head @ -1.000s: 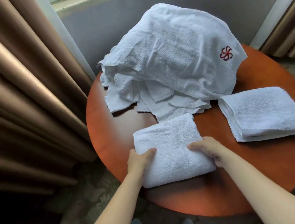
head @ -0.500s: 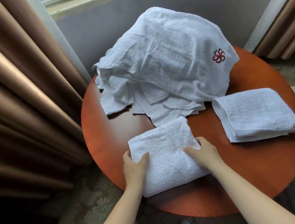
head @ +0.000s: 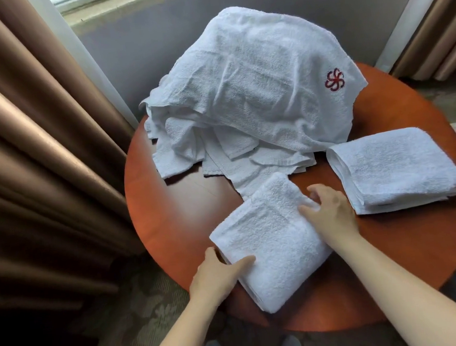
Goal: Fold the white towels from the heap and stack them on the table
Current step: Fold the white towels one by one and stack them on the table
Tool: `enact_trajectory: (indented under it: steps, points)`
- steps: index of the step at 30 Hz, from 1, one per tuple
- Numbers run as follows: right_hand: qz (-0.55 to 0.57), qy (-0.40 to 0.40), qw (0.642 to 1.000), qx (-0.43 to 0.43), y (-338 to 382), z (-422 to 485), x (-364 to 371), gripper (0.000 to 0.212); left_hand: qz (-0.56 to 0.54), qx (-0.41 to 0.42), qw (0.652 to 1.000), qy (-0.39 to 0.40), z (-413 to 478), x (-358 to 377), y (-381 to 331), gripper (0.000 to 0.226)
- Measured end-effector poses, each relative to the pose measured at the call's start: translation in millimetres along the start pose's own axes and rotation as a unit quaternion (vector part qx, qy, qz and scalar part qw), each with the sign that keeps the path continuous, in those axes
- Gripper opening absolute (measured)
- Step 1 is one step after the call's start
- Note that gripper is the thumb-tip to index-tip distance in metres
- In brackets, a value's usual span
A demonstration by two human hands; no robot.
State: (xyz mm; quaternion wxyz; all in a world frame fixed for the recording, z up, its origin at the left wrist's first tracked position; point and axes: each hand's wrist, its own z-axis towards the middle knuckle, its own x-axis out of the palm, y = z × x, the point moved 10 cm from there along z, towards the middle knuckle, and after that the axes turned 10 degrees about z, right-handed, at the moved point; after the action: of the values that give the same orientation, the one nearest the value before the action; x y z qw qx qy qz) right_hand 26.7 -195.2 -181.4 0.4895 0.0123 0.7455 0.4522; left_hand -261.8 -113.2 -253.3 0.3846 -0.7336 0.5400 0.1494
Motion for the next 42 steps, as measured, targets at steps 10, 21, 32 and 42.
enact_trajectory:
  steps: [10, 21, 32, 42]
  points:
    - [0.112, -0.089, 0.956, 0.256, -71, -76, -7, 0.067, 0.0, 0.161, 0.977, -0.142, 25, -44, -66, 0.074]
    - [0.411, 0.003, 0.867, 0.281, -70, -66, 29, 0.055, 0.002, 0.137, 0.987, 0.082, 21, 10, -61, 0.042]
    - [0.481, 0.18, 0.815, 0.269, -42, -67, 73, 0.079, -0.358, 0.1, 0.913, 0.165, -9, 29, -68, 0.037]
    - [0.337, 0.152, 0.899, 0.236, -41, -60, 50, 0.042, -0.27, 0.061, 0.961, -0.023, 2, -4, -39, 0.02]
